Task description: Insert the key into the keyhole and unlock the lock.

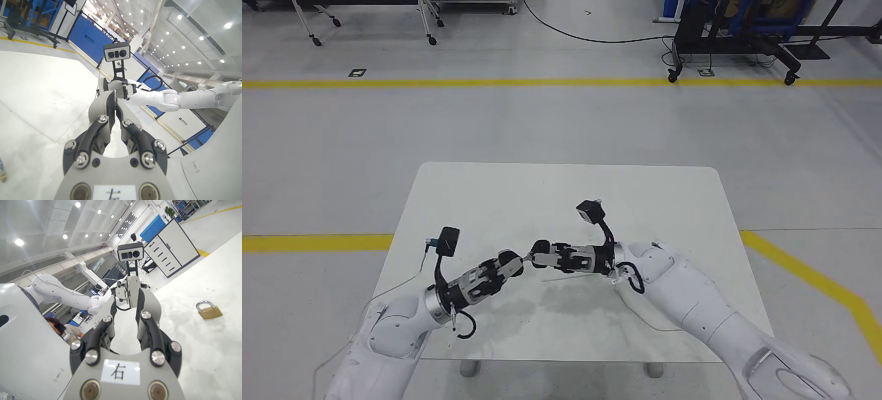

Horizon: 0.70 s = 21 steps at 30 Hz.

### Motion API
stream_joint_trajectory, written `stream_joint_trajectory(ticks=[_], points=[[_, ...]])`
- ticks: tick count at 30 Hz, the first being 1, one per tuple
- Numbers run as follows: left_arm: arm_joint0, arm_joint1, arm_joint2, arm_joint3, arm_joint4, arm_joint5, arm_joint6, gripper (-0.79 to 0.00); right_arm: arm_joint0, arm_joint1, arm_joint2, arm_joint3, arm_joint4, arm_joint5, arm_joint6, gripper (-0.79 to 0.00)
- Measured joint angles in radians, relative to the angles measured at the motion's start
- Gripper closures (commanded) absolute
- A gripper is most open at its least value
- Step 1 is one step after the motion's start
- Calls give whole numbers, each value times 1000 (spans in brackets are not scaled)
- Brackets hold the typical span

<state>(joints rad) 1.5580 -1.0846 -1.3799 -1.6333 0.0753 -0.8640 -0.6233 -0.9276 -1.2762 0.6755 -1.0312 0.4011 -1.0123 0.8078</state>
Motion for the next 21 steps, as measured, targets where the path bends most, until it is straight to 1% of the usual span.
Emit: stream_joint_trajectory(ticks=[3,10,11,12,17,20,21], points=[[-2,1,5,-1,19,6,4,0,4,-5,-6,9,4,0,0,0],[-6,3,11,0,48,20,39,0,5,-9,-10,23,-2,0,0,0],[-6,3,12,-1,48,22,44,-265,4,-9,-10,24,-3,0,0,0],[-6,3,12,-1,47,24,51,-785,4,-9,-9,24,-5,0,0,0],[-6,5,7,-1,32,23,73,-785,-11,-1,34,6,-13,0,0,0],[-6,9,-19,5,23,32,93,-785,-42,14,102,-25,-23,0,0,0],[-8,11,-41,8,48,43,107,-785,-61,22,140,-39,-31,0,0,0]])
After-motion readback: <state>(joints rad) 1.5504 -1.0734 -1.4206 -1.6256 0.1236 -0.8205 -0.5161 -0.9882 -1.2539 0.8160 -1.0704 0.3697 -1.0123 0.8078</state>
